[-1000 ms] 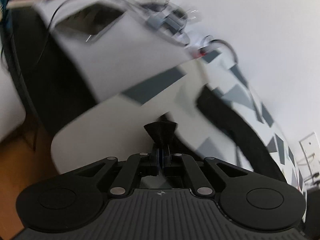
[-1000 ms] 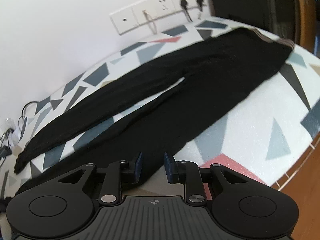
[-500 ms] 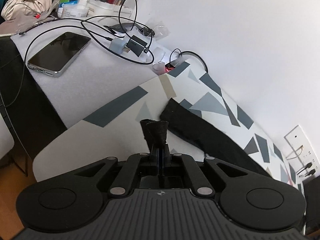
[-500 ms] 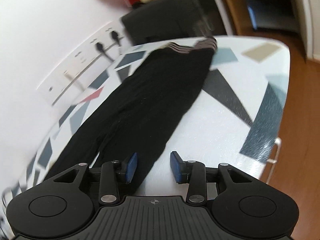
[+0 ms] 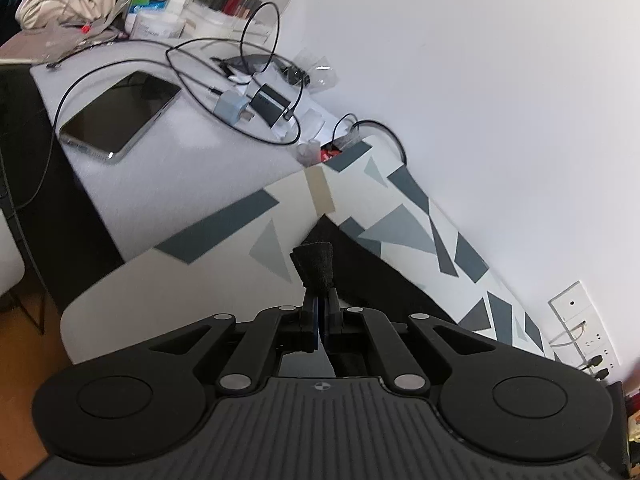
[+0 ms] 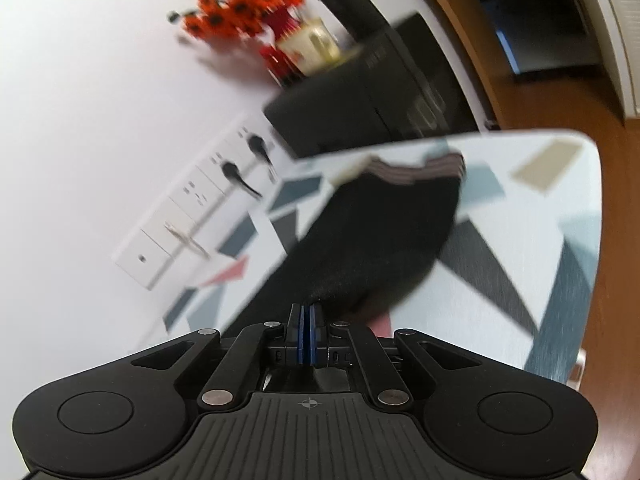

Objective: Fold clothes

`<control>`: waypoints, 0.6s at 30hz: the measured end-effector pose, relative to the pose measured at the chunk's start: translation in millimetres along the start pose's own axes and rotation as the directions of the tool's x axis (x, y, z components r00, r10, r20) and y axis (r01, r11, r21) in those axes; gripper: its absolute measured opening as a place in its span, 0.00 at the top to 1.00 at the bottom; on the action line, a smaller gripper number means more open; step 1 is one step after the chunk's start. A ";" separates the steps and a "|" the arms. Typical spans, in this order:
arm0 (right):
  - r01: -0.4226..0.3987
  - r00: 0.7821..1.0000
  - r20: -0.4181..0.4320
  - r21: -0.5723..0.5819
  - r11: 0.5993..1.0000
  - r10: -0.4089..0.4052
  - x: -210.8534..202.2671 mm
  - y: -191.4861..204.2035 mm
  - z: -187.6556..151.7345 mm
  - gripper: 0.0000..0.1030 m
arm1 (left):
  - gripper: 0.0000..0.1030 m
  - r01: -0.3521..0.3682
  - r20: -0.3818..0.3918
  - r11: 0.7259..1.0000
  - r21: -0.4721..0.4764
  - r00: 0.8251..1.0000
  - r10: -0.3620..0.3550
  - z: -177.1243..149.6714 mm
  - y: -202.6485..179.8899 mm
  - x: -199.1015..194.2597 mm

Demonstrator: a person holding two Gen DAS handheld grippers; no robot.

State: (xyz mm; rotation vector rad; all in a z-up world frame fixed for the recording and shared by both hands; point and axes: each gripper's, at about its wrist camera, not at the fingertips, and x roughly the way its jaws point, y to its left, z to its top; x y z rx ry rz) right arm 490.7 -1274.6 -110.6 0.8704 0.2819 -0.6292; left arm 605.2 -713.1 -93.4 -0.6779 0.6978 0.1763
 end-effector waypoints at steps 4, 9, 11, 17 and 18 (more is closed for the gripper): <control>-0.012 0.999 -0.052 -0.027 1.000 0.010 22.6 13.0 3.0 0.98 | 0.97 -0.036 -0.042 0.999 -0.030 0.998 0.035 -5.7 -1.6 10.5; -0.027 0.992 -0.122 -0.059 0.998 0.020 52.8 29.3 5.7 0.97 | 0.97 -0.077 -0.069 0.996 -0.054 0.995 0.073 -1.7 -8.7 29.6; -0.034 0.988 -0.150 -0.072 0.997 0.023 64.9 35.9 6.8 0.93 | 0.97 -0.077 -0.066 0.997 -0.027 0.995 0.075 1.4 -14.9 44.4; -0.056 0.972 -0.234 -0.108 0.993 0.029 101.2 55.5 9.9 0.67 | 0.73 -0.084 -0.204 0.996 -0.020 0.976 0.078 -2.6 -19.3 74.0; -0.072 0.968 -0.247 -0.109 0.991 0.043 98.3 55.2 7.0 0.61 | 0.67 -0.077 -0.214 0.996 -0.038 0.974 0.068 -5.9 -16.5 71.5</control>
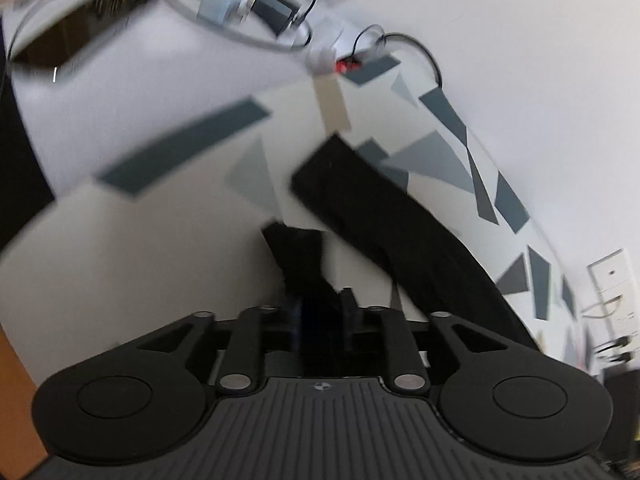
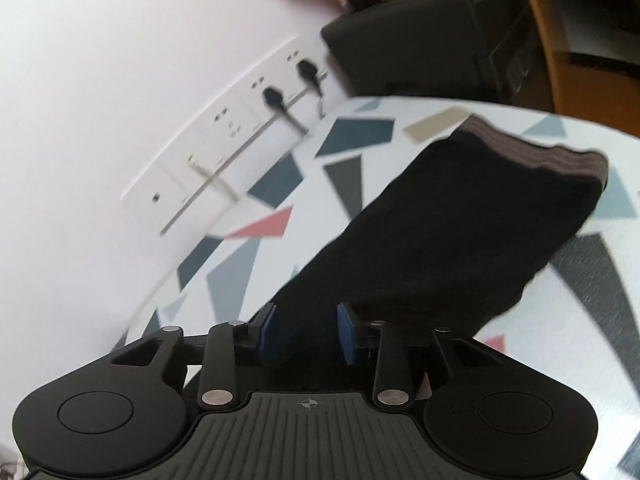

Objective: Fold clothes

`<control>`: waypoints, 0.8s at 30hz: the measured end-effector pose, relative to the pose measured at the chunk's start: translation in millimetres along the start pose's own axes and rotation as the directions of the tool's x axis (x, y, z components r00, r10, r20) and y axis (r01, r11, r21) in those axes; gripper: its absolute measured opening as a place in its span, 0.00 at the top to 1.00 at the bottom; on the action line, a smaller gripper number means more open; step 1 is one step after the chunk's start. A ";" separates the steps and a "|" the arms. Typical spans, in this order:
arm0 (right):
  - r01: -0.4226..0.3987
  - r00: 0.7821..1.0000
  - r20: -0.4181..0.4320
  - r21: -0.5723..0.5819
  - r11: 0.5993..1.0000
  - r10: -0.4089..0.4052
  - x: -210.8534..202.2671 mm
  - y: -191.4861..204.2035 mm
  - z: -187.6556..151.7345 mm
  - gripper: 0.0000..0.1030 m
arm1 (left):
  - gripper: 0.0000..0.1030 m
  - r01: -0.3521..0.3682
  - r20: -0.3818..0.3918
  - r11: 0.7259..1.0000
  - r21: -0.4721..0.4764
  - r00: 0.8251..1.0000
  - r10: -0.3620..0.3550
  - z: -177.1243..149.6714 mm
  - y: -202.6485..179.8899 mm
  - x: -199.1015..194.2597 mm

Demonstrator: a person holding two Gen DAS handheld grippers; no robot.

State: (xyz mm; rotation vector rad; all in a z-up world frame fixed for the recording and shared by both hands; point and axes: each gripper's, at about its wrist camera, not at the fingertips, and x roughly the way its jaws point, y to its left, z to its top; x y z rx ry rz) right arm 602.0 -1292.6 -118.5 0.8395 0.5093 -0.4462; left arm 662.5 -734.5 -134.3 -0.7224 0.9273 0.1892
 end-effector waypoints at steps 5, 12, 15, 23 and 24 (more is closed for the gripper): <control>-0.052 0.994 -0.089 0.047 0.998 0.056 -26.1 -18.2 -33.9 0.58 | 0.59 0.070 -0.069 0.994 -0.088 0.995 -0.076 -20.7 23.2 -5.6; -0.120 0.948 -0.284 0.104 0.987 0.145 -25.6 -29.7 -73.3 0.60 | 0.89 0.134 -0.023 0.981 -0.144 0.990 -0.138 -24.5 33.0 5.7; -0.153 0.943 -0.277 0.136 0.979 0.186 -25.6 -28.6 -71.4 0.68 | 0.96 0.111 -0.022 0.983 -0.148 0.993 -0.116 -26.5 34.7 9.2; -0.241 0.922 -0.252 0.221 0.945 0.294 -25.6 -25.7 -66.2 0.98 | 0.98 0.120 -0.016 0.972 -0.203 0.992 -0.126 -28.5 38.1 -19.5; -0.251 0.919 -0.248 0.231 0.940 0.307 -25.6 -25.3 -65.5 0.98 | 0.98 0.116 -0.024 0.974 -0.194 0.992 -0.123 -28.9 36.9 -23.7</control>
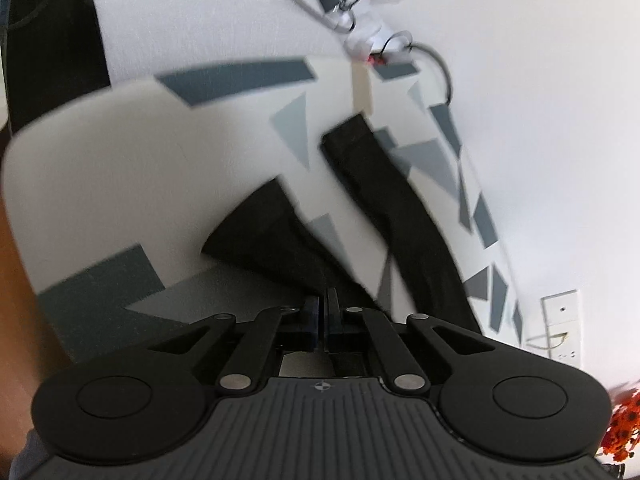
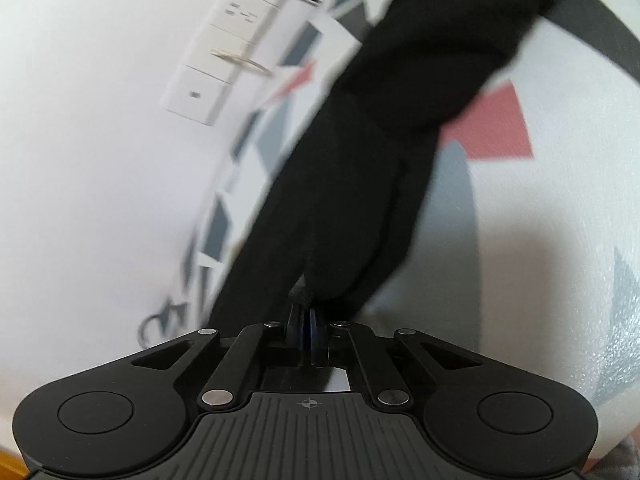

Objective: Fold clothes

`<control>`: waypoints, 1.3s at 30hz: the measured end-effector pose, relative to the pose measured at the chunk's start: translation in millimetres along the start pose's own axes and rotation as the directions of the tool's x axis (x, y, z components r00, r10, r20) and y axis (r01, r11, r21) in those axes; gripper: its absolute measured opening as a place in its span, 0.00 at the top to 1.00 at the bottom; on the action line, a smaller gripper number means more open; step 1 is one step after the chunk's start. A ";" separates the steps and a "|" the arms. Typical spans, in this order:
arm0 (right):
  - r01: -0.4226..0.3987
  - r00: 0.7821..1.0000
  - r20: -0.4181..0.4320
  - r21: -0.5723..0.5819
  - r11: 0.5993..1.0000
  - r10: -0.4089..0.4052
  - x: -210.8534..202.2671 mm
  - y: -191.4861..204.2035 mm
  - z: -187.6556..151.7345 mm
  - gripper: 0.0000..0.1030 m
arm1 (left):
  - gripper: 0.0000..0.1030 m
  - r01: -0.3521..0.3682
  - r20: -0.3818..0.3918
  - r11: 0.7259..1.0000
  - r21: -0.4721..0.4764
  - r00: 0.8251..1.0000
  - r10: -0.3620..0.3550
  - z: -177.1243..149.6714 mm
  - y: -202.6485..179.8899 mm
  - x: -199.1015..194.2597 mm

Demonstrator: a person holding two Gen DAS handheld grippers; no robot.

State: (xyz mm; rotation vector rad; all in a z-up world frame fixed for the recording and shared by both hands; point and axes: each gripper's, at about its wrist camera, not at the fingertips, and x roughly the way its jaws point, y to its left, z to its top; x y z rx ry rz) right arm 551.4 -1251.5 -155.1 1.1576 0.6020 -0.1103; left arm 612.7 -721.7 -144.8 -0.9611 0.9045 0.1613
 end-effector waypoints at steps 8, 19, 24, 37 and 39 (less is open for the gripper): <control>-0.079 0.997 0.004 -0.088 0.993 0.079 -31.5 35.8 21.8 0.98 | 0.98 -0.038 -0.187 0.987 -0.158 0.982 0.008 -1.1 6.5 -12.2; -0.044 0.998 -0.040 -0.144 0.989 0.039 48.5 50.6 71.4 0.97 | 0.98 -0.062 -0.149 0.969 -0.239 0.989 0.027 45.7 -37.9 38.5; -0.044 0.998 -0.057 -0.143 0.989 0.036 119.6 53.2 103.1 0.88 | 0.41 -0.081 -0.191 0.959 -0.272 0.981 0.028 77.2 -66.4 95.4; -0.180 0.968 -0.235 -0.380 0.907 0.094 160.9 92.3 66.0 0.70 | 0.24 -0.052 -0.023 0.968 0.244 0.998 0.059 86.2 -130.3 51.8; -0.219 0.954 -0.287 -0.479 0.850 0.084 167.3 109.4 43.8 0.69 | 0.24 -0.116 0.023 0.942 0.316 0.993 0.114 84.8 -117.5 47.1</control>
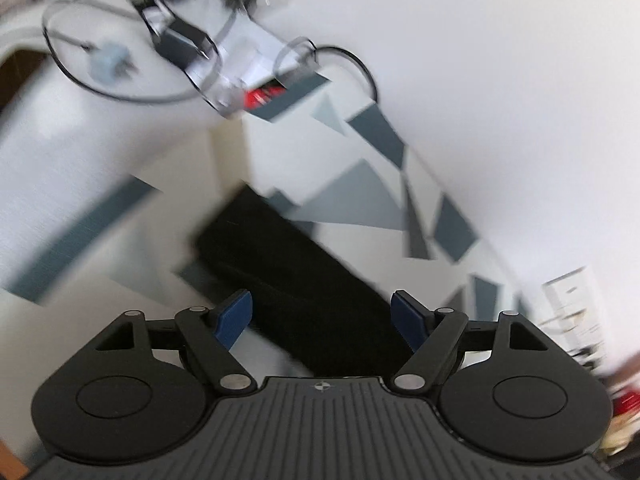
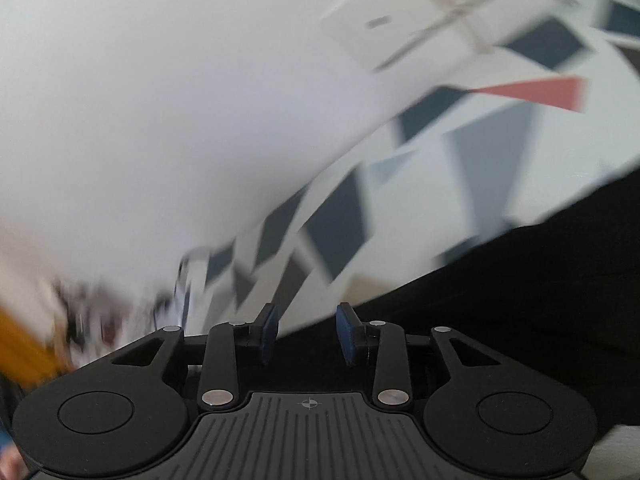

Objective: Fold clothes

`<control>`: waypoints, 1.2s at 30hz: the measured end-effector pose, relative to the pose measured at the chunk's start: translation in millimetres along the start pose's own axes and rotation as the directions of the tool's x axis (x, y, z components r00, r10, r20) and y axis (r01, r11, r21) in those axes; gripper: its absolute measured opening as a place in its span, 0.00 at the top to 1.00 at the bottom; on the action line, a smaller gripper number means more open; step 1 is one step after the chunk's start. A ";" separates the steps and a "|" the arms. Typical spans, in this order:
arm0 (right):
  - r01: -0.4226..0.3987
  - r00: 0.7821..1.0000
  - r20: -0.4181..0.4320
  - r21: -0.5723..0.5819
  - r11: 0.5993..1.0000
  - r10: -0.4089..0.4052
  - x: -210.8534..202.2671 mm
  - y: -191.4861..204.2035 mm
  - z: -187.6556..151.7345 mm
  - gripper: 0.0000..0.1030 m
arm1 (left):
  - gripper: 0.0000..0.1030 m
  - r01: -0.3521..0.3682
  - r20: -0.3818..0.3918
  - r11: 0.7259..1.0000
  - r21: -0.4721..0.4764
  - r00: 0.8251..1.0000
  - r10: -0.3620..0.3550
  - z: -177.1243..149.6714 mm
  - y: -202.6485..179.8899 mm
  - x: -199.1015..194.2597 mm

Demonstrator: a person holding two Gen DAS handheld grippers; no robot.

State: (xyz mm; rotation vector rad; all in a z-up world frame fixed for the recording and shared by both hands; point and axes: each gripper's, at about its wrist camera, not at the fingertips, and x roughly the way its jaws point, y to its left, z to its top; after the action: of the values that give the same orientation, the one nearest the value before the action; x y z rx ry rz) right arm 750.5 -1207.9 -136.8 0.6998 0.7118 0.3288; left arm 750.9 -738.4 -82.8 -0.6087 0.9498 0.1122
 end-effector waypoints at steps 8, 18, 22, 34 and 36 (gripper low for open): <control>-0.105 0.987 -0.151 -0.428 0.898 0.044 68.5 98.7 -45.5 0.58 | 0.24 -0.059 0.063 0.869 0.491 0.998 0.032 2.1 17.7 18.0; -0.082 0.976 -0.215 -0.550 0.831 -0.046 110.4 142.4 -65.3 0.31 | 0.38 0.206 -0.156 0.356 0.911 0.974 -0.165 1.7 4.3 55.9; -0.072 0.971 -0.226 -0.586 0.807 -0.077 119.9 151.3 -72.5 0.32 | 0.92 0.348 -0.289 0.291 0.891 0.930 -0.228 2.1 2.1 63.7; -0.090 0.985 -0.172 -0.503 0.860 0.002 119.6 169.0 -57.5 0.99 | 0.95 0.716 -0.523 0.523 0.461 0.696 -0.492 73.9 30.0 59.2; -0.081 0.987 -0.161 -0.491 0.868 0.001 128.6 172.4 -51.2 0.99 | 0.95 0.701 -0.529 0.576 0.420 0.705 -0.472 87.2 29.7 69.7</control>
State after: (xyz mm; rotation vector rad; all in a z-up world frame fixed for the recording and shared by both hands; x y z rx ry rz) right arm 799.9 -994.2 -108.8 0.1969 0.7215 0.5870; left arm 845.1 -679.1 -113.5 -0.3224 1.0111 -0.9420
